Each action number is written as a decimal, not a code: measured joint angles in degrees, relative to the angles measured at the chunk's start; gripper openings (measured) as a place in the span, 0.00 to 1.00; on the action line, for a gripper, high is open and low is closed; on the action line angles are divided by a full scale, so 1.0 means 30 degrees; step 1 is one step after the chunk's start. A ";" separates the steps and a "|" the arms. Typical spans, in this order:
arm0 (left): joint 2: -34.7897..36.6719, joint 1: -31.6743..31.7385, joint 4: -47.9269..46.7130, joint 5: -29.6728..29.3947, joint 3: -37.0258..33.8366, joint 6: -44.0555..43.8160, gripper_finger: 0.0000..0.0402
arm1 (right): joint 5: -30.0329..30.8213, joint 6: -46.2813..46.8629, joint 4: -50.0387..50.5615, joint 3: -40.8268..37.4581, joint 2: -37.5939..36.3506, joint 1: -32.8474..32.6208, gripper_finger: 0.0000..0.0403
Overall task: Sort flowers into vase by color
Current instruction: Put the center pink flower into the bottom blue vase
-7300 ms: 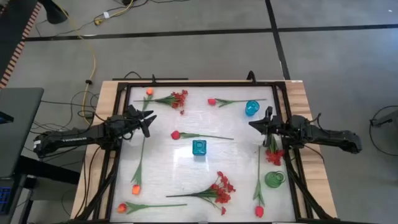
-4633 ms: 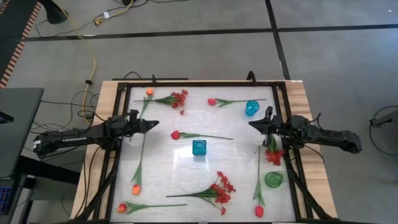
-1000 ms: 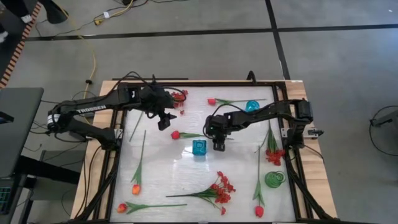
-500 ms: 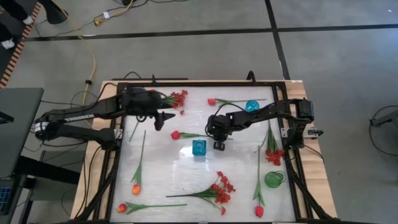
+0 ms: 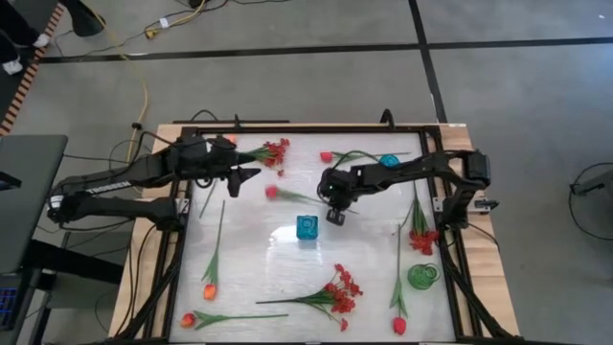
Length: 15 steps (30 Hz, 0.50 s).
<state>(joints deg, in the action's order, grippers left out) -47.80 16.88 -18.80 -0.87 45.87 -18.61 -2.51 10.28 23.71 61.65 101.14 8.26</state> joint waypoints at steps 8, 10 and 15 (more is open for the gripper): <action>0.0083 -0.0559 0.0134 0.0017 0.0000 -0.0043 0.55 | -0.0339 0.0458 0.0105 0.0021 -0.2415 0.0867 0.04; 0.0091 -0.0641 0.0108 -0.0005 0.0000 -0.0043 0.55 | -0.0297 0.0583 0.0001 0.0027 -0.3055 0.1111 0.04; 0.0091 -0.0693 0.0113 -0.0173 0.0000 -0.0045 0.55 | -0.0223 0.0634 -0.0539 0.0035 -0.4508 0.1715 0.04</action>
<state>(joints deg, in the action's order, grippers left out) -47.53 14.80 -18.46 -1.39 45.87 -18.75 -3.18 12.19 22.09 61.76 87.61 13.40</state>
